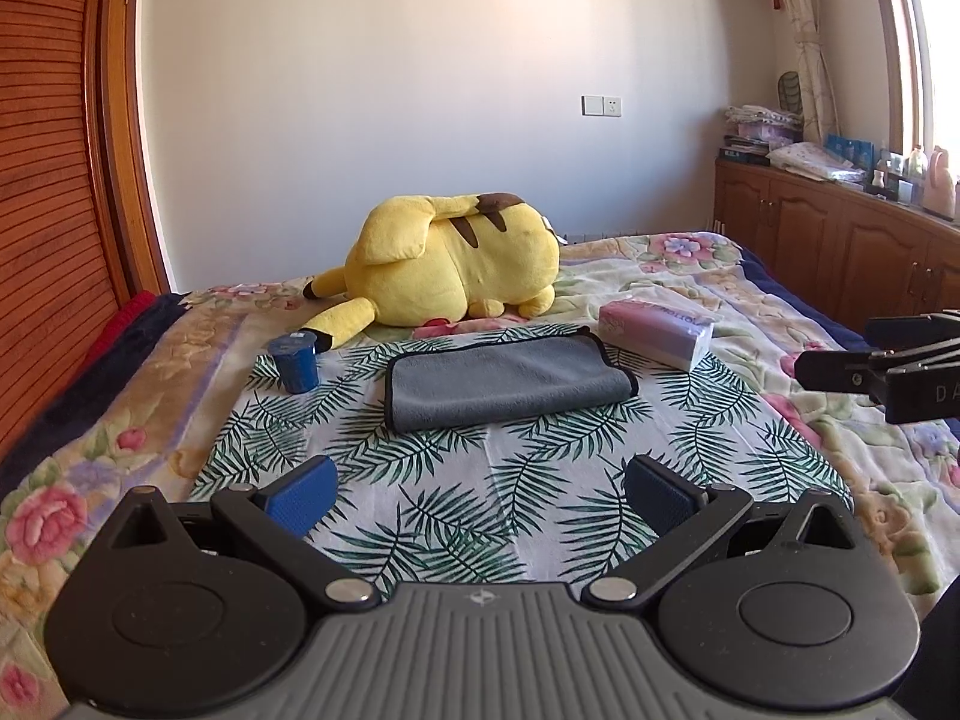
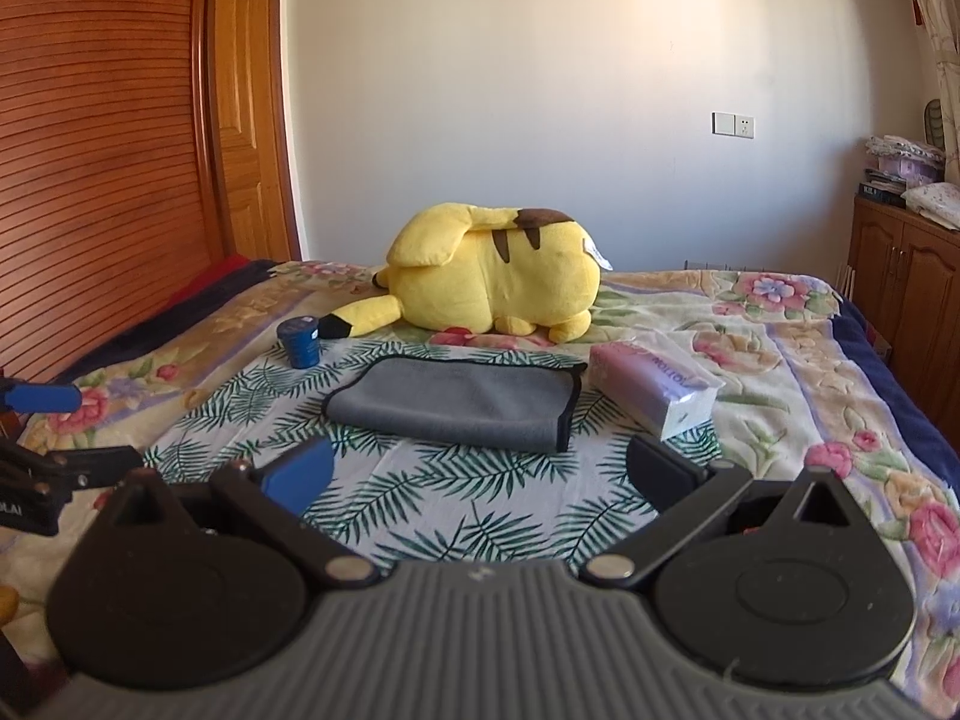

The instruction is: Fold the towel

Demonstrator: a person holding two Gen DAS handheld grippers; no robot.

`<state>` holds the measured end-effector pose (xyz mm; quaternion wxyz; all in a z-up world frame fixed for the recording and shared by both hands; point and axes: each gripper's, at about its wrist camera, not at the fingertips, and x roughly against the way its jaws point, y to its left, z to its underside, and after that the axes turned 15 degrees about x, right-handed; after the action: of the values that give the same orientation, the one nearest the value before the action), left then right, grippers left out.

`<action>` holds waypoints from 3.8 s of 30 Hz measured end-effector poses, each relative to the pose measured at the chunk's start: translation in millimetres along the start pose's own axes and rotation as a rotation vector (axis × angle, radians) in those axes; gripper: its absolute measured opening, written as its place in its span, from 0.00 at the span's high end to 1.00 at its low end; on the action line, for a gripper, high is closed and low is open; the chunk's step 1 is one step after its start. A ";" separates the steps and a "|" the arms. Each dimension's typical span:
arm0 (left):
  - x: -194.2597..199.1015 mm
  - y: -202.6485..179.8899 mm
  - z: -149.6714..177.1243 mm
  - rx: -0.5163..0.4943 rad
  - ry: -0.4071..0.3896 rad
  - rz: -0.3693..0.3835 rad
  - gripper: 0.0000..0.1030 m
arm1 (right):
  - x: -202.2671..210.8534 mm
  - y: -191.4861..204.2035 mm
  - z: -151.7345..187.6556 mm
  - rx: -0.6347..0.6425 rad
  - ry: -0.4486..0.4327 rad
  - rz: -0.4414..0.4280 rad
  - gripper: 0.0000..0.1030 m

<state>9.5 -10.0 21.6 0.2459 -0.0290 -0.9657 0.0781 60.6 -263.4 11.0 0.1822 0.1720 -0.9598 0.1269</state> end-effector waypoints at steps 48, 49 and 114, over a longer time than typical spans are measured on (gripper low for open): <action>-5.3 17.5 37.4 0.060 -0.085 -0.051 0.16 | 1.3 17.4 42.1 -0.017 -0.004 0.067 0.00; -4.6 18.0 37.0 0.062 -0.088 -0.050 0.16 | 1.9 17.2 41.9 -0.018 -0.009 0.069 0.00; 9.7 17.8 33.8 0.037 -0.185 -0.052 0.16 | 16.2 13.8 41.3 -0.008 -0.115 0.164 0.00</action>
<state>-14.9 3.9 -6.0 0.1583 0.0080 -0.9831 0.0918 28.6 -268.0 -22.4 0.1167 0.0992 -0.9799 0.1275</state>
